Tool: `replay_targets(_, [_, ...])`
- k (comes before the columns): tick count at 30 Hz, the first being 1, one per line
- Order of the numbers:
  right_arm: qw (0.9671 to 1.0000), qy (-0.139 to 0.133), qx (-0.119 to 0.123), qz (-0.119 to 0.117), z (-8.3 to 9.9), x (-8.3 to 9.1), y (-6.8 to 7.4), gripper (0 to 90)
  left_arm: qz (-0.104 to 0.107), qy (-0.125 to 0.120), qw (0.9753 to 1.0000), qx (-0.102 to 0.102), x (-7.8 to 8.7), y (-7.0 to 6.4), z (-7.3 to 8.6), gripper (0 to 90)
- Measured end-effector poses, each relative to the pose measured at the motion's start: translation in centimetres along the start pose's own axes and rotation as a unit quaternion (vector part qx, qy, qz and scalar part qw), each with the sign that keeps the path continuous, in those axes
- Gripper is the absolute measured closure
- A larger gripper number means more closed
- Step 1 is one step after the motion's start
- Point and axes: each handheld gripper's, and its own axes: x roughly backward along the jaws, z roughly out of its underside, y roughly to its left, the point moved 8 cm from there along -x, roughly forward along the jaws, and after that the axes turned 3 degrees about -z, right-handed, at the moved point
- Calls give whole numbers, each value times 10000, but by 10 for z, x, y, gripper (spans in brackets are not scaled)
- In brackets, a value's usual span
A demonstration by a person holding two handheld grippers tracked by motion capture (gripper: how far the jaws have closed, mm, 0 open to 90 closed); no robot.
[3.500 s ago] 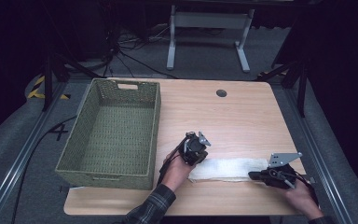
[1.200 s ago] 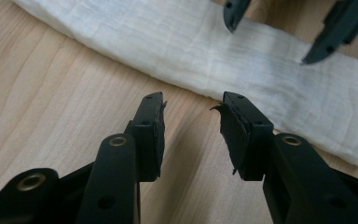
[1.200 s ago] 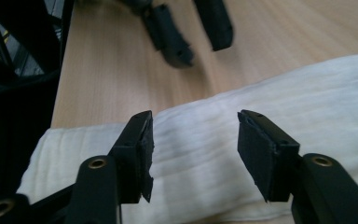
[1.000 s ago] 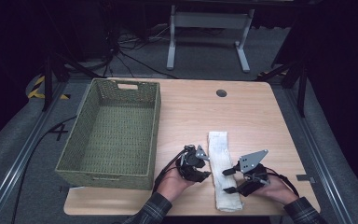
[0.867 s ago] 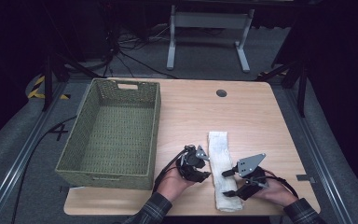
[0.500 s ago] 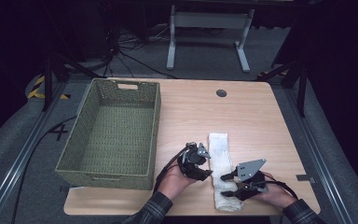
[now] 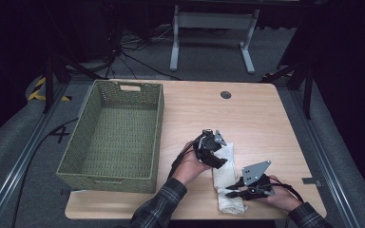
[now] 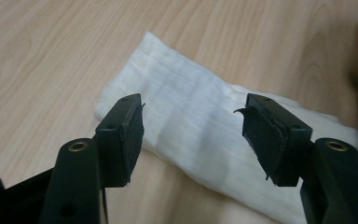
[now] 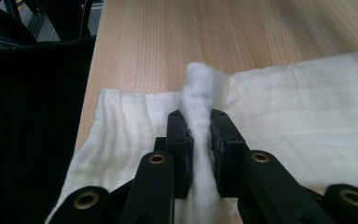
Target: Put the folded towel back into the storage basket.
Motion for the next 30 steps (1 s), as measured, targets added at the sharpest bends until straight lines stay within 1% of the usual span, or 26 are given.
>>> replay_targets(1, [10000, 2, 3, 1, 0, 0, 0, 801, 38, 55, 10000, -30, -3, 3, -2, 382])
replay_targets(2, [10000, 6, 9, -7, 0, 0, 0, 800, 24, 111, 9999, -72, -11, 10, -5, 371])
replay_targets(3, [10000, 6, 9, -7, 0, 0, 0, 800, 24, 111, 9999, -72, -11, 10, -5, 365])
replay_targets(4, [10000, 5, 10, -8, 0, 0, 0, 800, 53, 81, 9999, -113, -16, 14, -8, 365])
replay_targets(6, [10000, 4, 7, -20, 0, 0, 0, 800, 97, 170, 9997, -149, -23, 20, -10, 360])
replay_targets(7, [10000, 4, 10, -21, 0, 0, 0, 800, 92, 145, 9998, -141, -26, 22, -12, 358])
replay_targets(8, [10000, 3, 7, -20, 0, 0, 0, 800, 151, 213, 9996, -141, -33, 27, -12, 355])
replay_targets(9, [10000, 3, 8, -19, 0, 0, 0, 800, 151, 213, 9996, -141, -33, 27, -12, 351])
replay_targets(10, [10000, 2, 9, -20, 0, 0, 0, 800, 197, 314, 9991, -188, -39, 31, -12, 347])
replay_targets(11, [10000, 2, 9, -20, 0, 0, 0, 800, 197, 314, 9991, -188, -39, 31, -12, 342])
replay_targets(12, [10000, 0, 2, -24, 0, 0, 0, 800, 232, 315, 9991, -142, -41, 32, -12, 342])
replay_targets(13, [10000, -1, 2, -25, 0, 0, 0, 800, 238, 293, 9992, -151, -43, 33, -11, 342])
replay_targets(15, [10000, -9, -2, -40, 0, 0, 0, 800, 351, 407, 9984, -192, -47, 30, -8, 352])
replay_targets(16, [10000, -9, -2, -40, 0, 0, 0, 800, 351, 407, 9984, -192, -47, 30, -8, 360])
replay_targets(17, [10000, -9, -11, -40, 0, 0, 0, 800, 398, 418, 9981, -212, -48, 29, -7, 360])
replay_targets(19, [10000, -8, -11, -39, 0, 0, 0, 800, 429, 393, 9981, -183, -47, 28, -6, 389])
replay_targets(20, [10000, -8, -2, -40, 0, 0, 0, 800, 442, 396, 9980, -194, -47, 28, -6, 401])
replay_targets(21, [10000, -6, -4, -41, 0, 0, 0, 800, 495, 395, 9978, -219, -46, 26, -6, 431])
replay_targets(23, [10000, -1, -14, -36, 0, 0, 0, 800, 536, 438, 9974, -222, -45, 24, -6, 500])
replay_targets(24, [10000, -4, -19, -50, 0, 0, 0, 800, 608, 404, 9970, -277, -45, 22, -6, 538])
replay_targets(26, [10000, -11, -40, -63, 0, 0, 0, 800, 699, 421, 9962, -305, -44, 20, -6, 643])
replay_targets(27, [10000, -11, -50, -72, 0, 0, 0, 801, 783, 426, 9956, -292, -43, 18, -6, 697])
replay_targets(28, [9999, -9, -63, -79, 0, 0, 0, 802, 809, 452, 9952, -306, -43, 17, -6, 749])
replay_targets(30, [9999, 12, -106, -75, 0, 0, -1, 808, 806, 445, 9951, -357, -43, 15, -6, 793])
